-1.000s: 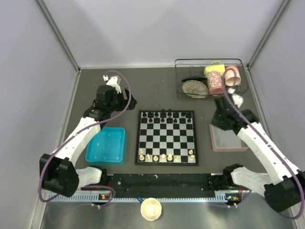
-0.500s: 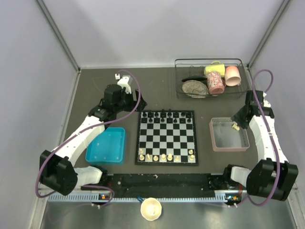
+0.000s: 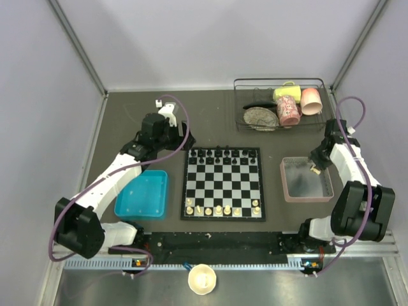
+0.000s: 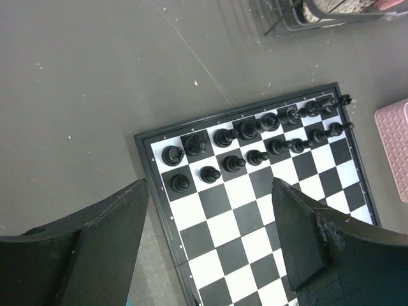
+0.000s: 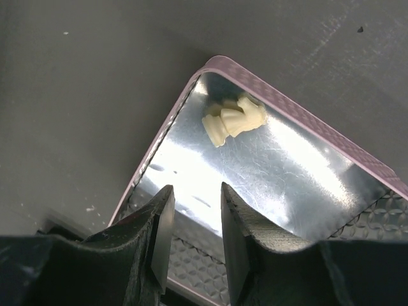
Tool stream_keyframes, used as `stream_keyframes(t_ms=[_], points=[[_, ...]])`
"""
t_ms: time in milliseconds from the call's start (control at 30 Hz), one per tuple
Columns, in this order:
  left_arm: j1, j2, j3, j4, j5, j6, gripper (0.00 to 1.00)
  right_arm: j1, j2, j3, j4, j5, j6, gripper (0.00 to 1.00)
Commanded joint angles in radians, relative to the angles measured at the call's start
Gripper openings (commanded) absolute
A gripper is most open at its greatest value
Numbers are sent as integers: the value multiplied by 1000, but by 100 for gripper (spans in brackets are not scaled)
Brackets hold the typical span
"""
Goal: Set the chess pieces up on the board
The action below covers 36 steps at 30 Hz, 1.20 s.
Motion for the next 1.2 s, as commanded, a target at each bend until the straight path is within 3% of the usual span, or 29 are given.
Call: stream_keyframes(t_ms=[0,400,1167], points=[[-2,34,29,-2,-27,21,82,-25,41,30,38,49,80,35],[-2,91,71,-30,-18,16,82,-37,-24,-41,38,135,171,35],[-2,80,55,-19,-22,13,82,-68,136,-24,138,85,148,36]])
